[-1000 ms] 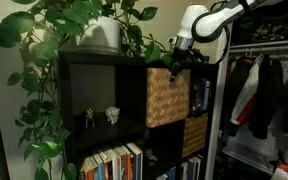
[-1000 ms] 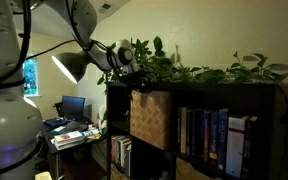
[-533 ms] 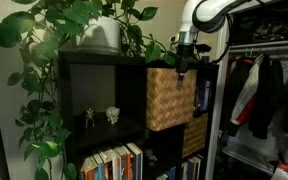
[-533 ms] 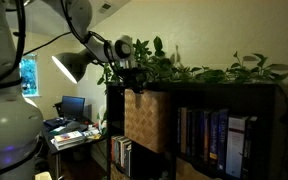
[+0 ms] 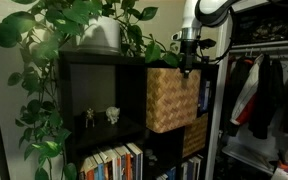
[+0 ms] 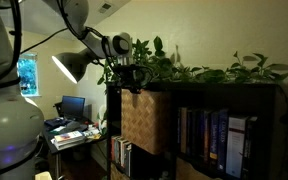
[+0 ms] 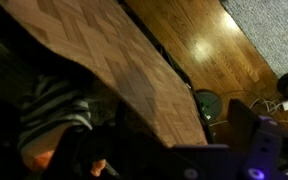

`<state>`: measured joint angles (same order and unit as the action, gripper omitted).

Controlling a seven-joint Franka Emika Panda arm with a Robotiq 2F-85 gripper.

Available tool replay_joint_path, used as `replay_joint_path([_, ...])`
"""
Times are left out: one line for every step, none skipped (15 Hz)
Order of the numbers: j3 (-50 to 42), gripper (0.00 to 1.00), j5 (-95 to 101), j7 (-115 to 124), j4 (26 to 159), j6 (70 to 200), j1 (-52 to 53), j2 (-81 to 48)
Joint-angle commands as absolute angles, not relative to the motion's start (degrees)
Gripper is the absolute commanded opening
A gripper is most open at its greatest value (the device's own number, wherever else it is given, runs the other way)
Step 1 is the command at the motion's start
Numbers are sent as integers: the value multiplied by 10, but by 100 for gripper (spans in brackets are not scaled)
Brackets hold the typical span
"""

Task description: Pull out the middle compartment ,remove some socks and close it

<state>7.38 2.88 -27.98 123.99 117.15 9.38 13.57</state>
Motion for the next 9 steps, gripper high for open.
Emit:
replay_joint_path([65, 100, 30, -222, 1212, 1153, 87, 144])
replay_joint_path([64, 100, 30, -209, 1203, 1152, 85, 142])
replay_joint_path([63, 100, 33, -190, 1190, 1148, 81, 140])
replay_joint_path([62, 100, 35, -174, 1179, 1145, 78, 138])
replay_joint_path([60, 100, 35, -157, 1168, 1143, 74, 136])
replay_joint_path([59, 100, 34, -143, 1159, 1142, 71, 135])
replay_joint_path([58, 100, 36, -119, 1152, 1147, 65, 132])
replay_joint_path([57, 100, 35, -104, 1146, 1147, 62, 129])
replay_joint_path([57, 100, 37, -84, 1142, 1149, 57, 124])
